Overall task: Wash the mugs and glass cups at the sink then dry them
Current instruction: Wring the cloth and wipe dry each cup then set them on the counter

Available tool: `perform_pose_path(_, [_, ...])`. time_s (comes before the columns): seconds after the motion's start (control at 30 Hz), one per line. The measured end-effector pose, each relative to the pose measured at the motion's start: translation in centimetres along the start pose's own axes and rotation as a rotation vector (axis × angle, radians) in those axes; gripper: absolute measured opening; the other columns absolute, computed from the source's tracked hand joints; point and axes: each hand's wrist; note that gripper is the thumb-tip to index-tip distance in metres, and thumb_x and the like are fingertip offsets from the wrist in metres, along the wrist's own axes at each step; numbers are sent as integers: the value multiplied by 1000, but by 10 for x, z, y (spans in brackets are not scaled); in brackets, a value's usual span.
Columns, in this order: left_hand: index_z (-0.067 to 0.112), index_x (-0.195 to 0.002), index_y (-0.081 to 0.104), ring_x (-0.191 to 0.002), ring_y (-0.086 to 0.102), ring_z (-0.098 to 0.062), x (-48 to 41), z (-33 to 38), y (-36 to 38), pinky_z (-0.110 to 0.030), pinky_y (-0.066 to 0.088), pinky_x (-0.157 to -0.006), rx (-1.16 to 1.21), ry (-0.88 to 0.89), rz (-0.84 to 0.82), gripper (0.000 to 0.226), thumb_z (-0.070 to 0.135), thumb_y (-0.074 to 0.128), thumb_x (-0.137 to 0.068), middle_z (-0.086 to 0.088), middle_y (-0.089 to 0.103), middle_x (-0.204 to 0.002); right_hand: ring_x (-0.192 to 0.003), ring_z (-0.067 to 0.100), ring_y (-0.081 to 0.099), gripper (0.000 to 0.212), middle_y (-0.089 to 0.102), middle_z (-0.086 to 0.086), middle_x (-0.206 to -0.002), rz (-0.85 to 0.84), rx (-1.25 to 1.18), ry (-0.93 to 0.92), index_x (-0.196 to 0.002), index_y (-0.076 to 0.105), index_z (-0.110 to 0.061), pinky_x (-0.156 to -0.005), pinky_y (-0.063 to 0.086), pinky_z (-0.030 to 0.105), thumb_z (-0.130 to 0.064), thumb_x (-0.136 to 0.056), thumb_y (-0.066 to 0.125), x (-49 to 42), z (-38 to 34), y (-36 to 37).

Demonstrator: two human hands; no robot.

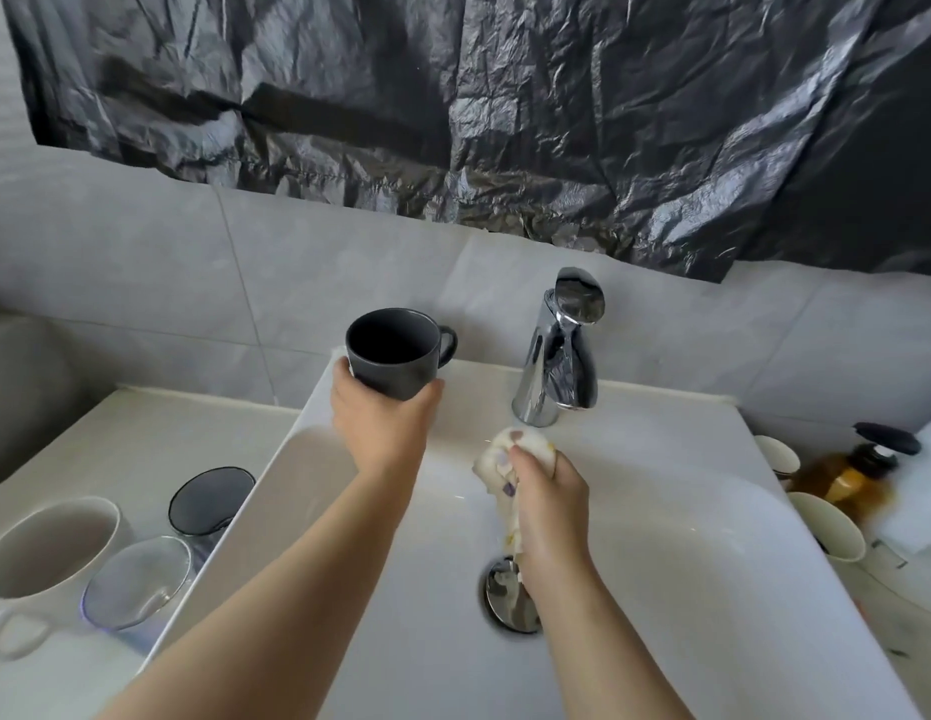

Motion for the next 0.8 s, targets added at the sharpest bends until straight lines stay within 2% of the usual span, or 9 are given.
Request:
perform_pose_path(0.1, [30,-102,41,-90,56,-15,-6,-1,1,-30,46,-73,19,17,-30,61,24,83,-58,18,53,-89,-52,17,42,16,51,1,-64,10,-21,19,-76,60,-15,-32,28,13,-26,-87,60,1,1,-1])
perform_pose_path(0.27, [28,-96,43,-86,55,-12,-6,2,-9,-25,41,-69,11,69,-35,61,22,87,-55,21,52,-84,-53,19,38,17,49,1,-60,29,-85,19,-70,62,-17,-43,27,21,-24,-85,62,7,5,-3])
perform_pose_path(0.37, [26,-94,48,-83,62,-10,3,1,-22,-22,47,-64,50,127,-134,58,21,88,-52,14,60,-89,-51,19,35,17,49,-1,-57,35,-130,12,-69,64,-17,-48,25,22,-23,-84,63,12,7,-8])
perform_pose_path(0.43, [24,-98,51,-82,64,-7,14,0,-32,-20,50,-61,99,127,-247,61,24,86,-48,6,64,-93,-49,17,40,12,52,-2,-59,51,-145,4,-74,66,-18,-46,28,20,-22,-85,64,14,8,-15])
perform_pose_path(0.5, [20,-107,50,-82,63,-6,27,2,-43,-16,49,-58,144,55,-365,69,26,81,-46,4,63,-97,-50,15,44,10,54,-4,-58,76,-139,-13,-75,66,-19,-42,30,18,-20,-86,64,13,8,-24])
perform_pose_path(0.57, [16,-113,49,-83,65,-9,37,1,-53,-16,50,-57,175,-58,-515,80,29,81,-41,1,65,-100,-52,14,47,12,55,-6,-57,103,-155,-36,-74,67,-20,-48,34,21,-18,-85,64,12,13,-31])
perform_pose_path(0.67, [13,-120,53,-90,69,-21,45,-1,-65,-31,55,-67,171,-264,-727,91,42,77,-37,-9,69,-108,-54,15,49,14,57,-10,-52,118,-183,-35,-72,68,-20,-61,38,30,-14,-84,65,12,25,-37])
perform_pose_path(0.73, [14,-121,55,-87,69,-23,48,2,-69,-35,56,-67,164,-444,-796,86,43,76,-42,-10,69,-107,-55,17,48,14,55,-7,-53,119,-188,-10,-71,67,-19,-64,38,33,-13,-84,66,12,29,-40])
perform_pose_path(0.8, [12,-111,59,-84,67,-26,46,7,-69,-42,56,-71,164,-635,-829,69,38,75,-49,-13,70,-98,-59,19,47,13,54,0,-59,122,-183,8,-72,65,-17,-64,37,32,-13,-84,65,11,30,-43])
Point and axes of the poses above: each hand's wrist, its own x-axis away from the middle knuckle, its own y-axis out of the palm, z = x × y
